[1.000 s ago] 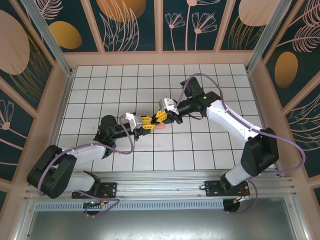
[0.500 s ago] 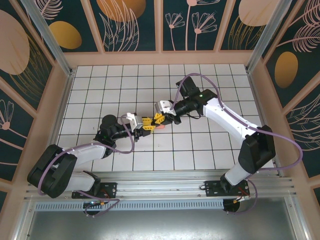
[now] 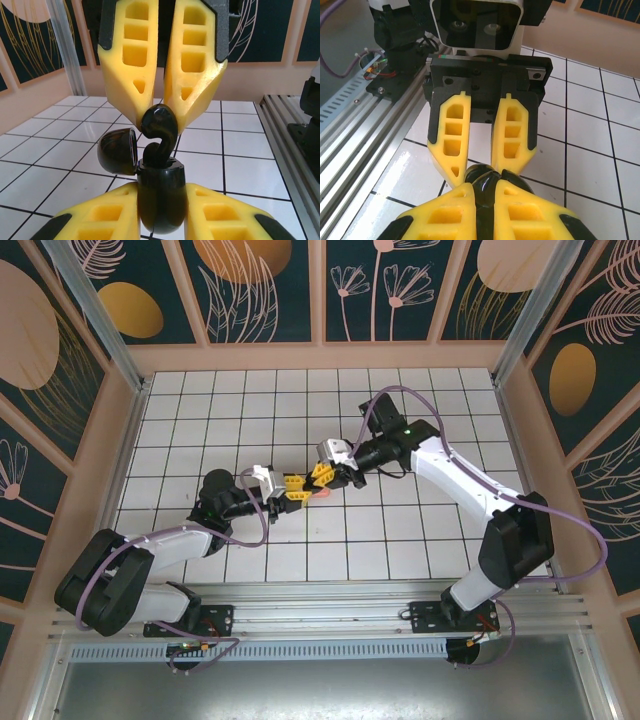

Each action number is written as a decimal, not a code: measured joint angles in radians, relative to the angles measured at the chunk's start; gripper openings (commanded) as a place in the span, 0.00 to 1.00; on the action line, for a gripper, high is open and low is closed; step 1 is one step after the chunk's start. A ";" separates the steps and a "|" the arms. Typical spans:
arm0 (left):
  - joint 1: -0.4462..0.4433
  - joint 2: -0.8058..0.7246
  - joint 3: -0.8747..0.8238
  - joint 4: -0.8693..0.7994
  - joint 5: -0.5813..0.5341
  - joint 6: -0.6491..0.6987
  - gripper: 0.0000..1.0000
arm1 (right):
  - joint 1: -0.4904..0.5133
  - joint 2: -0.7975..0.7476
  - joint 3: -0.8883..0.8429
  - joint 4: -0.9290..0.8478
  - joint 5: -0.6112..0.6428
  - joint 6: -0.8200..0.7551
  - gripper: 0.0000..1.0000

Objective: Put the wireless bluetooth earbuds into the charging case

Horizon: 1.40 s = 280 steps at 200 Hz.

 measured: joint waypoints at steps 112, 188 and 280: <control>-0.002 0.000 0.001 0.021 0.012 -0.026 0.23 | -0.006 -0.003 -0.005 -0.002 -0.024 -0.024 0.14; -0.002 0.016 0.001 0.040 0.032 -0.083 0.24 | -0.006 -0.005 0.000 -0.032 0.002 -0.088 0.14; -0.005 0.032 0.001 0.060 0.056 -0.133 0.24 | 0.006 -0.005 0.029 -0.095 0.043 -0.210 0.14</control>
